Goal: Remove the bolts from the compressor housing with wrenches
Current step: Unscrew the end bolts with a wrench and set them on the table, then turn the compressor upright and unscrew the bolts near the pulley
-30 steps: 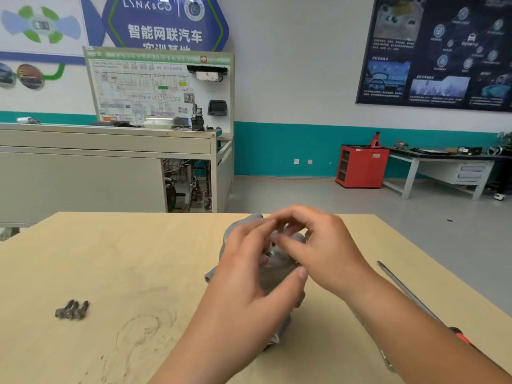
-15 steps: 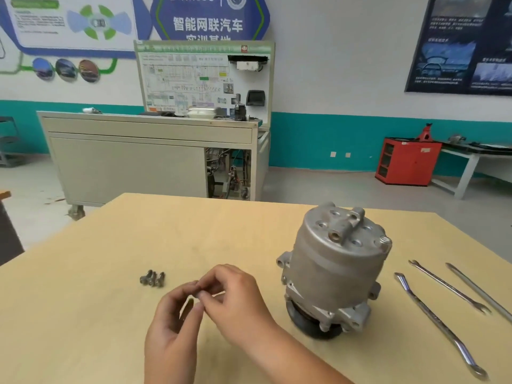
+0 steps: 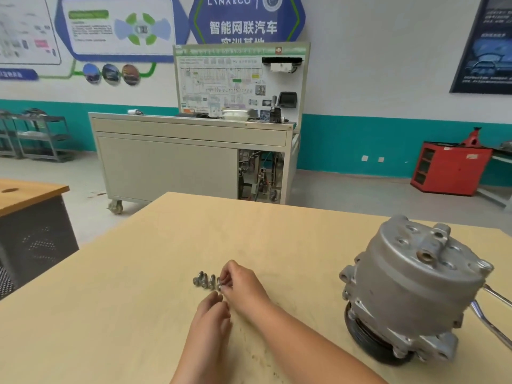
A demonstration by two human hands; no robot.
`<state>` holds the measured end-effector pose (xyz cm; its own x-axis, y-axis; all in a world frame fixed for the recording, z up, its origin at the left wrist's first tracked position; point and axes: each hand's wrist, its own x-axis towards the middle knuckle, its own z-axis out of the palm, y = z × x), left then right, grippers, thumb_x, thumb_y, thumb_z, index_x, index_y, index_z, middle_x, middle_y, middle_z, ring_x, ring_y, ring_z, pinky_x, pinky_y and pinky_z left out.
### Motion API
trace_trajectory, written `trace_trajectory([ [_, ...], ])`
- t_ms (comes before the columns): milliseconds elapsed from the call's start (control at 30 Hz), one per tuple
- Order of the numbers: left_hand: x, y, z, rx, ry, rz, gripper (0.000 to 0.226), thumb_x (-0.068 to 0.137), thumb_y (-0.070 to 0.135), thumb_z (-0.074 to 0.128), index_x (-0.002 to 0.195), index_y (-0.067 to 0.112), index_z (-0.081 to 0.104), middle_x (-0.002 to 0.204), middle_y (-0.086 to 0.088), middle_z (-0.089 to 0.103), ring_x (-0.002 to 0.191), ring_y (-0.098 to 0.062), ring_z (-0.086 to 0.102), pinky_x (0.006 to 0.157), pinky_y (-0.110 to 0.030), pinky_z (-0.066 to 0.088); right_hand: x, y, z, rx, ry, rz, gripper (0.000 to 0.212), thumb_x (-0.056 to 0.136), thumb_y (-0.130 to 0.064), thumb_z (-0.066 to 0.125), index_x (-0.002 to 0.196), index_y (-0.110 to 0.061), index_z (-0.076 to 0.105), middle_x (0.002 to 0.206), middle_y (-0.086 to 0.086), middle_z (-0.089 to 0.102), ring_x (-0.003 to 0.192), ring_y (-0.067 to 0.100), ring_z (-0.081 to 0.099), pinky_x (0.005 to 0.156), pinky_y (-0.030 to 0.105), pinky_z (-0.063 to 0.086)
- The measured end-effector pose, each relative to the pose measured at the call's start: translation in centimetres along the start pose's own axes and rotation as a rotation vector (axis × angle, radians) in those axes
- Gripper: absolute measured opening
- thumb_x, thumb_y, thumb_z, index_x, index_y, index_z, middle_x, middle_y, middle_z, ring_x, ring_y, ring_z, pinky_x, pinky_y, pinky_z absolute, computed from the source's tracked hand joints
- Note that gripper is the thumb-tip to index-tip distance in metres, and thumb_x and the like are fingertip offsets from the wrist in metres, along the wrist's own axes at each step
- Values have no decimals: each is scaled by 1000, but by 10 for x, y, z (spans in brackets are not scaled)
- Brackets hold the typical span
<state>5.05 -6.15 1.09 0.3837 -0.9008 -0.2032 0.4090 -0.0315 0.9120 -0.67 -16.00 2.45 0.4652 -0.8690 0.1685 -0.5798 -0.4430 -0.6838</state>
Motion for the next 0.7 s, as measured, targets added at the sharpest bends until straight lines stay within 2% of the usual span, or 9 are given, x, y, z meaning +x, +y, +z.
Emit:
trace_trajectory([
  [167, 1, -3, 10, -109, 46, 3, 42, 88, -7, 34, 125, 5, 49, 119, -11, 62, 118, -25, 56, 102, -39, 40, -17, -23, -21, 62, -42, 81, 25, 90, -15, 52, 115, -12, 52, 122, 10, 57, 112, 21, 54, 93, 31, 44],
  [267, -23, -2, 29, -219, 19, 4, 36, 79, 20, 42, 109, 8, 59, 130, -24, 55, 124, -36, 51, 107, -50, 36, -63, -50, -55, -17, -43, -26, 37, 89, -30, 48, 125, -23, 44, 139, -1, 39, 138, 15, 22, 106, 28, 30],
  [333, -49, -4, 49, -427, -133, -112, 39, 72, 24, 49, 103, 7, 65, 126, -29, 57, 122, -40, 51, 107, -52, 33, -111, -66, -100, -64, 26, -184, 40, 83, -48, 45, 121, -36, 43, 146, -15, 26, 140, -2, -6, 109, 21, 11],
  [367, -63, -3, 62, -511, -212, -204, 46, 57, 29, 66, 96, 4, 71, 117, -30, 62, 118, -41, 54, 105, -53, 36, -131, -71, -129, -79, 91, -229, 41, 79, -57, 41, 117, -44, 42, 143, -24, 23, 135, -10, -11, 106, 15, 4],
  [433, -90, 0, 90, -686, -423, -374, 78, 5, 26, 86, 77, -4, 75, 95, -31, 69, 93, -46, 64, 81, -55, 50, -158, -74, -195, -170, 287, -233, 43, 74, -68, 35, 111, -48, 44, 125, -39, 33, 128, -19, 1, 99, 5, 4],
  [467, -103, 0, 101, -768, -555, -444, 87, -5, 21, 87, 75, -11, 73, 91, -35, 68, 79, -49, 67, 64, -54, 55, -161, -70, -227, -234, 414, -214, 43, 75, -68, 36, 110, -47, 49, 116, -40, 38, 124, -19, 14, 97, 5, 12],
  [533, -125, 4, 125, -776, -749, -605, 91, 18, 30, 89, 87, -25, 65, 98, -46, 60, 68, -56, 64, 49, -53, 55, -151, -60, -281, -370, 517, -59, 45, 82, -62, 41, 116, -36, 54, 117, -28, 47, 121, -3, 35, 93, 21, 29],
  [600, -134, 3, 147, -675, -834, -729, 97, 41, 42, 73, 105, -28, 55, 107, -51, 53, 73, -61, 62, 62, -54, 55, -127, -42, -308, -520, 369, 180, 50, 87, -57, 44, 125, -27, 53, 131, -10, 51, 122, 13, 44, 92, 32, 36],
  [700, -139, -5, 171, -517, -840, -818, 108, 54, 57, 57, 129, -19, 38, 111, -47, 55, 81, -57, 64, 83, -50, 42, -103, -11, -307, -553, 8, 303, 50, 87, -65, 39, 113, -28, 59, 118, -5, 57, 106, 17, 50, 84, 33, 39],
])
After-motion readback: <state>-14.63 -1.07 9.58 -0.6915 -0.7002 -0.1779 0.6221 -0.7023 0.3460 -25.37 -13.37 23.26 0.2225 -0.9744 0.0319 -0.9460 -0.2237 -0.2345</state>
